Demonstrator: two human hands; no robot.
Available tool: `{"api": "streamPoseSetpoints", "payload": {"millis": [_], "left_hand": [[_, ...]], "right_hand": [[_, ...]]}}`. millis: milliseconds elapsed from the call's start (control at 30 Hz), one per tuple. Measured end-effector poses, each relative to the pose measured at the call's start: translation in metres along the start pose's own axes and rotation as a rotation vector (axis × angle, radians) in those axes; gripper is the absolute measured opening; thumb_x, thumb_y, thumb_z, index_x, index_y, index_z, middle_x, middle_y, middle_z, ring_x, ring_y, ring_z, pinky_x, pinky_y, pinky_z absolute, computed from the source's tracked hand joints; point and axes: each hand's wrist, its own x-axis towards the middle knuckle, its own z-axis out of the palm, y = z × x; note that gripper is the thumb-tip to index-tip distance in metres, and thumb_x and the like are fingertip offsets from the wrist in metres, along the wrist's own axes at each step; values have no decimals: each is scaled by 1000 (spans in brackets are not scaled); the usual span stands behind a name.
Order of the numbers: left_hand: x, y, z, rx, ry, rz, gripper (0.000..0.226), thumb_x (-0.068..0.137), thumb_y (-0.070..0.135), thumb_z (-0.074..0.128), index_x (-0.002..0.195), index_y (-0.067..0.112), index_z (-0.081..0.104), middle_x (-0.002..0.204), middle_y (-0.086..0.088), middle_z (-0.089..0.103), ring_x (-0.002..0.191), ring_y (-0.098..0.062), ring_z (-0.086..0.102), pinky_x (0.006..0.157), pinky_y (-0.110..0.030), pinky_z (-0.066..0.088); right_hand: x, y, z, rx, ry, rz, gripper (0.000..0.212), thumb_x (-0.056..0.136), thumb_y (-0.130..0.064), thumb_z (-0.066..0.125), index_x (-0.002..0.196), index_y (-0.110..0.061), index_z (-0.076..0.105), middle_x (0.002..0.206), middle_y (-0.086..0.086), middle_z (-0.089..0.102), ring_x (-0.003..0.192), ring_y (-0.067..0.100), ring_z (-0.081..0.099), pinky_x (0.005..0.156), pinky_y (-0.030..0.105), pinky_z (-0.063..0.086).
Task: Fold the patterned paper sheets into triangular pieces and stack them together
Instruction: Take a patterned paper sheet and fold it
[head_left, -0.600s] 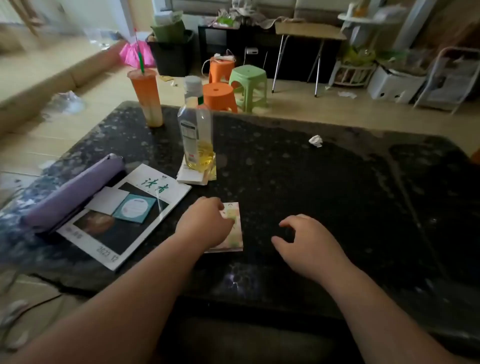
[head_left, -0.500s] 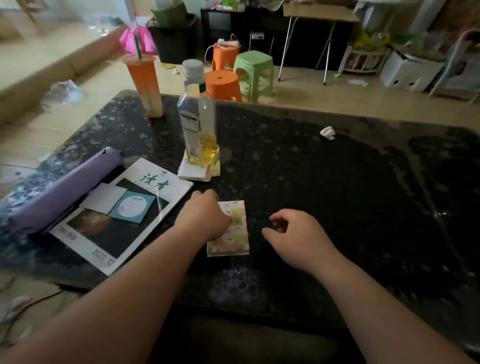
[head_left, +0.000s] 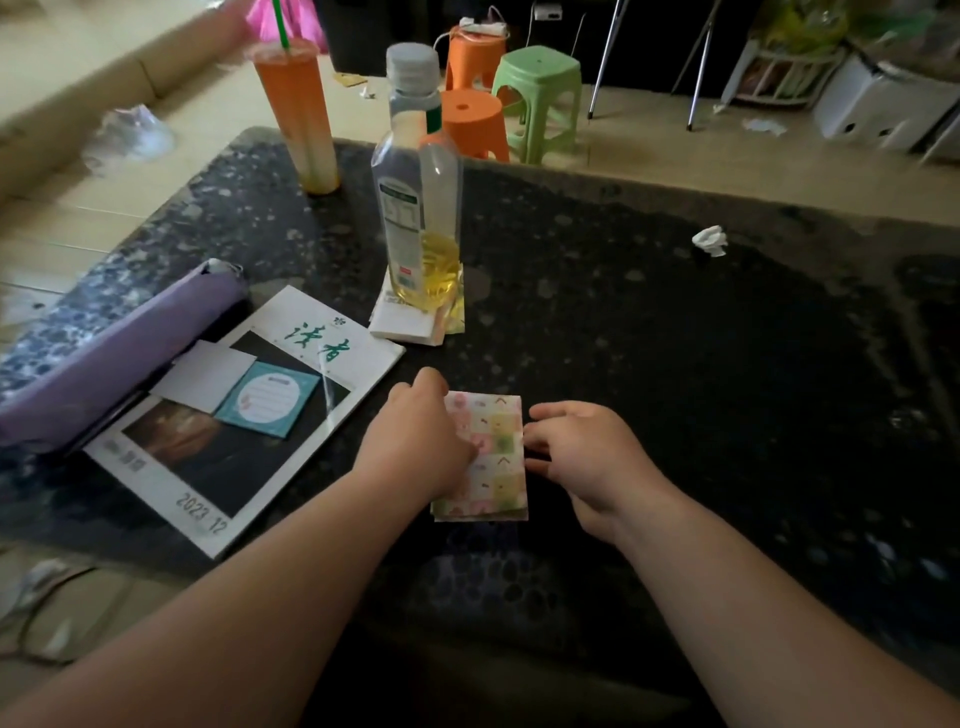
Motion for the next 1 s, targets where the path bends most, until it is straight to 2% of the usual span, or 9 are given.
{"api": "streamPoseSetpoints", "payload": {"millis": [167,233,400,433,500,567,700,833,1000], "left_hand": [[-4,-3,0,-47,-3,16,56,86,31,80,130,27,45,127,-1,47,106,-20,56,83,-33,47],[-5,-4,1,-51,0,33,56,88,31,78,132,26,45,129,-1,45,103,-19,54,81,-31,43],[-7,-5,3,-40,13,62,55,89,31,77,133,24,44,129,-2,44,108,-20,53,82,-30,39],[-8,-5,4,-37,18,67,54,89,30,76,132,24,44,129,-2,44,108,-20,53,82,-30,39],[-8,-5,5,-34,32,78,53,90,29,76,131,23,44,129,-3,44,111,-23,54,82,-31,39],[-8,-5,5,-29,43,90,55,90,29,75,133,22,42,131,-4,45,116,-25,54,83,-31,39],[-8,-6,6,-22,56,96,59,90,31,76,137,23,41,134,-4,45,119,-25,54,83,-30,39],[-7,-6,6,-22,61,94,62,89,32,76,139,23,41,135,-4,46,120,-25,54,83,-30,39],[-6,-7,7,-11,52,93,61,89,31,76,139,23,41,135,-4,45,120,-24,54,83,-29,39]], "right_hand": [[-5,-1,8,18,27,-50,14,99,-10,62,101,-23,64,102,4,71,87,17,72,73,39,65],[-5,0,11,-23,33,-83,22,99,-13,63,119,-21,66,106,2,70,92,17,72,77,41,65],[-12,3,11,-172,50,-208,30,101,-14,61,129,-24,63,79,-26,56,69,-6,58,49,7,44],[-13,3,11,-201,49,-233,33,101,-15,61,132,-25,60,81,-26,60,69,-7,59,53,6,45],[-14,4,14,-262,33,-277,57,100,-17,62,153,-25,42,118,-17,69,85,-3,59,73,14,51],[-15,6,17,-316,9,-298,79,99,-19,64,163,-24,19,144,-8,58,95,-1,57,81,18,50],[-15,10,20,-385,12,-346,88,98,-27,66,164,-31,8,152,-7,51,124,4,53,92,21,48],[-14,13,22,-414,33,-384,85,99,-29,63,164,-31,9,156,-7,48,134,11,52,107,33,50],[-14,14,22,-411,39,-396,77,101,-27,59,164,-30,14,157,-8,46,136,13,51,110,36,49]]}}
